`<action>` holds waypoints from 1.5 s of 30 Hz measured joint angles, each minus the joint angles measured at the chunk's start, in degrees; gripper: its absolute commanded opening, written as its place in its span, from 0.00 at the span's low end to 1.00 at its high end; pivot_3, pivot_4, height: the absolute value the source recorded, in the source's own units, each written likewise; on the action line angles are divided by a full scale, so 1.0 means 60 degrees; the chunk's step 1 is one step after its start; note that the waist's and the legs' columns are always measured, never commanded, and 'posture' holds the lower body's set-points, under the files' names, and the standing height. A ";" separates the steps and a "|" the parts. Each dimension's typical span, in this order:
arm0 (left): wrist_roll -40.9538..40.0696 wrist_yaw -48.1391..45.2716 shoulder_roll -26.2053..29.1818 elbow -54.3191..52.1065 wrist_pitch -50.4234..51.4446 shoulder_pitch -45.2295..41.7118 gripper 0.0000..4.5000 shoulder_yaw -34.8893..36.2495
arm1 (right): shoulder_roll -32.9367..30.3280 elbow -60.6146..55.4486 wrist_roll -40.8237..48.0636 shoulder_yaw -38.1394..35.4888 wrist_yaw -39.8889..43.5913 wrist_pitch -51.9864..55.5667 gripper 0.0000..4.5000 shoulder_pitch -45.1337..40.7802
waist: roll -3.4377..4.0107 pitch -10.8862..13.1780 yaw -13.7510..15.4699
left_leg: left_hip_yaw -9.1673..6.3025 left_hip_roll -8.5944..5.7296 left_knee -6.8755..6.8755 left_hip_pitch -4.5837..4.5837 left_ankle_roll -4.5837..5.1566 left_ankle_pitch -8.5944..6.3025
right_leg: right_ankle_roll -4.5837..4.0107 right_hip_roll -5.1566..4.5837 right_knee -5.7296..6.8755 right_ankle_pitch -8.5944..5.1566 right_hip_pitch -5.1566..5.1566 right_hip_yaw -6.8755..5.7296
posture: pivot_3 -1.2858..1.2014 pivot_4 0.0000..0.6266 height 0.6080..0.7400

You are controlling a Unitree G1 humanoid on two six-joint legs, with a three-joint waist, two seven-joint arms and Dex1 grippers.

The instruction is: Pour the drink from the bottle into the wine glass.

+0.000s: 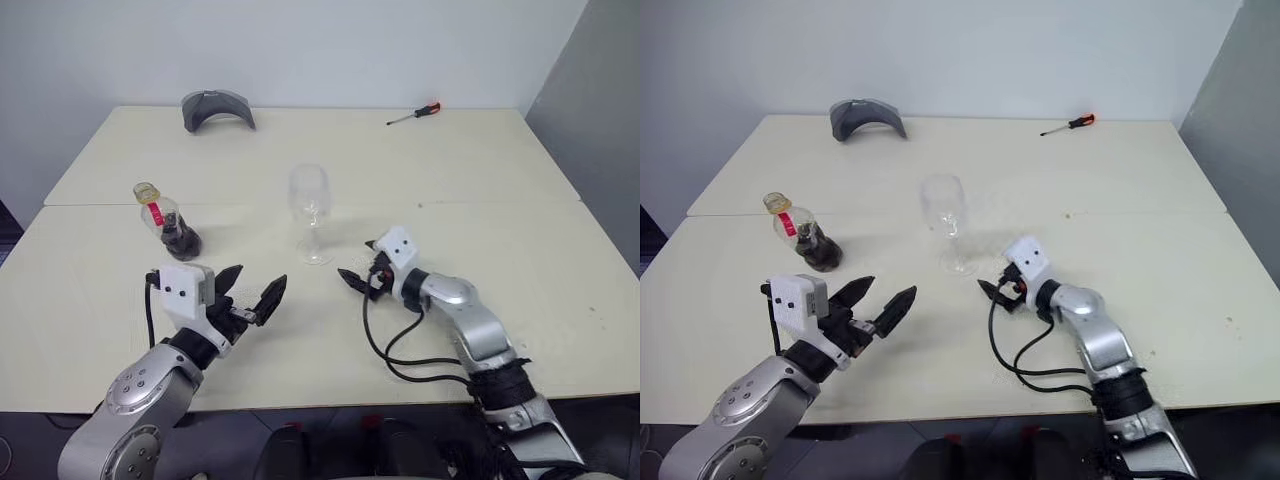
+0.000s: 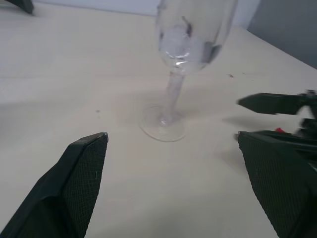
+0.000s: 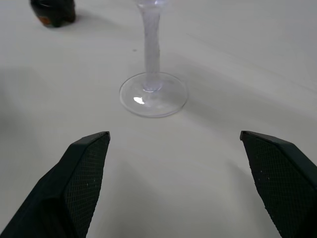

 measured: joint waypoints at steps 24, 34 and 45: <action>0.3930 0.1505 -0.1434 0.3659 -0.3523 -0.1485 1.00 0.0046 | -0.2477 -0.3888 0.4705 -0.1381 0.2390 0.1208 1.00 0.1694 | -0.0017 0.0005 0.0200 | -0.0011 -0.0002 0.0006 0.0008 0.0005 -0.0003 | 0.0001 0.0012 -0.0002 -0.0001 0.0013 -0.0016 | 0.52 0.24 1.00; 0.4310 0.1315 -0.1152 0.4810 -0.4296 -0.2313 1.00 0.0365 | -0.2334 -0.3963 0.5457 -0.1522 0.1636 0.1564 1.00 0.1444 | -0.0019 0.0003 0.0199 | -0.0014 0.0001 0.0008 0.0006 0.0004 -0.0002 | 0.0001 0.0010 0.0001 -0.0001 0.0013 -0.0021 | 0.52 0.24 1.00; 0.4355 0.1338 -0.1138 0.5543 -0.4693 -0.2830 1.00 0.0567 | -0.2353 -0.4041 0.5813 -0.1583 0.1164 0.1786 1.00 0.1169 | -0.0022 0.0001 0.0208 | -0.0018 -0.0001 0.0013 0.0000 0.0004 -0.0002 | 0.0002 0.0003 0.0002 0.0000 0.0013 -0.0029 | 0.52 0.24 1.00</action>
